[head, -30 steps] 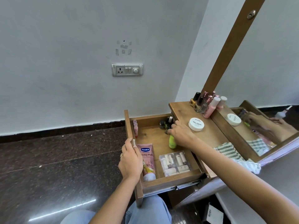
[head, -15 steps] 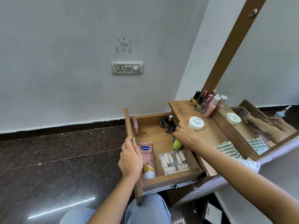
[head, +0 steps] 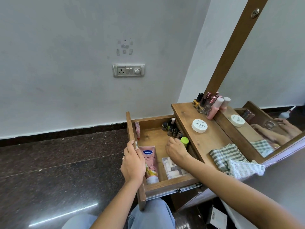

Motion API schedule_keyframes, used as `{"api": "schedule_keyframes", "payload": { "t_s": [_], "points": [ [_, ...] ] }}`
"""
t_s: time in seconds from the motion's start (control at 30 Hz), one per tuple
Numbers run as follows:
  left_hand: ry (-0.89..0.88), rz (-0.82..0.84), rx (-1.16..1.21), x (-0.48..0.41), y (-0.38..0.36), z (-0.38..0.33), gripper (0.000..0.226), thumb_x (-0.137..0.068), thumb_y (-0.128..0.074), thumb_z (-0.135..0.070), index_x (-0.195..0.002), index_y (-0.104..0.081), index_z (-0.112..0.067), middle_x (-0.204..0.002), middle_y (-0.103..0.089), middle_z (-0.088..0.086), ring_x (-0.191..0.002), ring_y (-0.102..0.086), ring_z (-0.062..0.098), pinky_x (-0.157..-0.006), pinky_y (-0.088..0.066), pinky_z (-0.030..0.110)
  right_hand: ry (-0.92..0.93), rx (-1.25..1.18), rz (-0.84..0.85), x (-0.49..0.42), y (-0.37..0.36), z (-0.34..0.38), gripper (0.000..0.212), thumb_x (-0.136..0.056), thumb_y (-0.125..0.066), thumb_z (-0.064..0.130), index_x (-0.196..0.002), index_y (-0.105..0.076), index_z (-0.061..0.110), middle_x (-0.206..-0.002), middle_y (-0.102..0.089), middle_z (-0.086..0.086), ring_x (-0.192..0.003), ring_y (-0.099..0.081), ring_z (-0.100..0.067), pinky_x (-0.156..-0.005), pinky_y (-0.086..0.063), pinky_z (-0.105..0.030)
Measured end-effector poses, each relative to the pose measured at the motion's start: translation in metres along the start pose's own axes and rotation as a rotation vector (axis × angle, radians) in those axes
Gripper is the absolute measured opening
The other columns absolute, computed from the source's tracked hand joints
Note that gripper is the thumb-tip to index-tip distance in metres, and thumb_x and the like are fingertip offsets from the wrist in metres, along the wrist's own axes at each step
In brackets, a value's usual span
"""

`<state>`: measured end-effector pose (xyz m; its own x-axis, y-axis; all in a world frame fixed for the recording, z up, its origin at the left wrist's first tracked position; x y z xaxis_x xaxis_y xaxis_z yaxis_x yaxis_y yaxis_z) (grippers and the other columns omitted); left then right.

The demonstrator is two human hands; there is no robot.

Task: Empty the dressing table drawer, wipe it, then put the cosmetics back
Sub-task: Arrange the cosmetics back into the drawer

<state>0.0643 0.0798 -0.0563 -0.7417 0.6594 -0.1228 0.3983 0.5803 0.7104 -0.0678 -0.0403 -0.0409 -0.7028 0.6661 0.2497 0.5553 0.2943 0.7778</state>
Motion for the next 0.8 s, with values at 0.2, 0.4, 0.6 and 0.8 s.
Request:
{"api": "schedule_keyframes", "payload": {
  "t_s": [0.2, 0.4, 0.6, 0.8],
  "points": [
    [-0.004, -0.003, -0.007, 0.000, -0.001, 0.001, 0.036, -0.100, -0.043, -0.028, -0.135, -0.042, -0.022, -0.123, -0.060, 0.005, -0.088, -0.065, 0.021, -0.054, -0.041, 0.025, -0.040, -0.020, 0.085, -0.016, -0.018, 0.005, 0.035, -0.100, -0.033, 0.006, -0.125, -0.056, 0.006, -0.126, -0.057, -0.012, -0.118, -0.044, -0.028, -0.093, -0.037, -0.032],
    [0.003, 0.008, -0.010, -0.002, -0.002, 0.001, 0.037, -0.099, -0.043, -0.027, -0.136, -0.041, -0.022, -0.127, -0.059, 0.007, -0.091, -0.066, 0.024, -0.057, -0.050, 0.032, -0.064, 0.000, 0.085, -0.023, -0.029, 0.005, 0.034, -0.100, -0.032, 0.004, -0.121, -0.059, 0.006, -0.124, -0.059, -0.014, -0.119, -0.044, -0.030, -0.092, -0.038, -0.033],
    [0.002, 0.009, -0.010, -0.001, -0.002, 0.001, 0.037, -0.099, -0.044, -0.028, -0.136, -0.041, -0.022, -0.126, -0.059, 0.006, -0.090, -0.066, 0.023, -0.056, -0.048, 0.030, -0.088, 0.072, 0.136, -0.025, -0.027, 0.008, 0.034, -0.101, -0.033, 0.009, -0.123, -0.059, 0.012, -0.122, -0.061, -0.006, -0.119, -0.043, -0.027, -0.093, -0.036, -0.031],
    [0.000, 0.004, -0.010, -0.001, -0.002, 0.001, 0.037, -0.100, -0.043, -0.028, -0.136, -0.041, -0.022, -0.126, -0.059, 0.006, -0.090, -0.066, 0.023, -0.053, -0.042, 0.026, -0.092, 0.156, 0.170, -0.025, -0.025, 0.008, 0.029, -0.099, -0.042, 0.013, -0.120, -0.061, 0.015, -0.118, -0.064, -0.004, -0.118, -0.050, -0.028, -0.097, -0.034, -0.034]
  ]
}}
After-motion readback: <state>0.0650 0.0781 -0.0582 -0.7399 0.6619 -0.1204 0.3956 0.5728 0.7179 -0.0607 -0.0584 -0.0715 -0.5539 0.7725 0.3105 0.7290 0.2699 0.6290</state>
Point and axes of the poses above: each hand's wrist, its own x-axis away from the middle knuckle, its own y-axis out of the back of the hand, z = x × y, the point moved 1 cm from there along -x, towards the middle knuckle
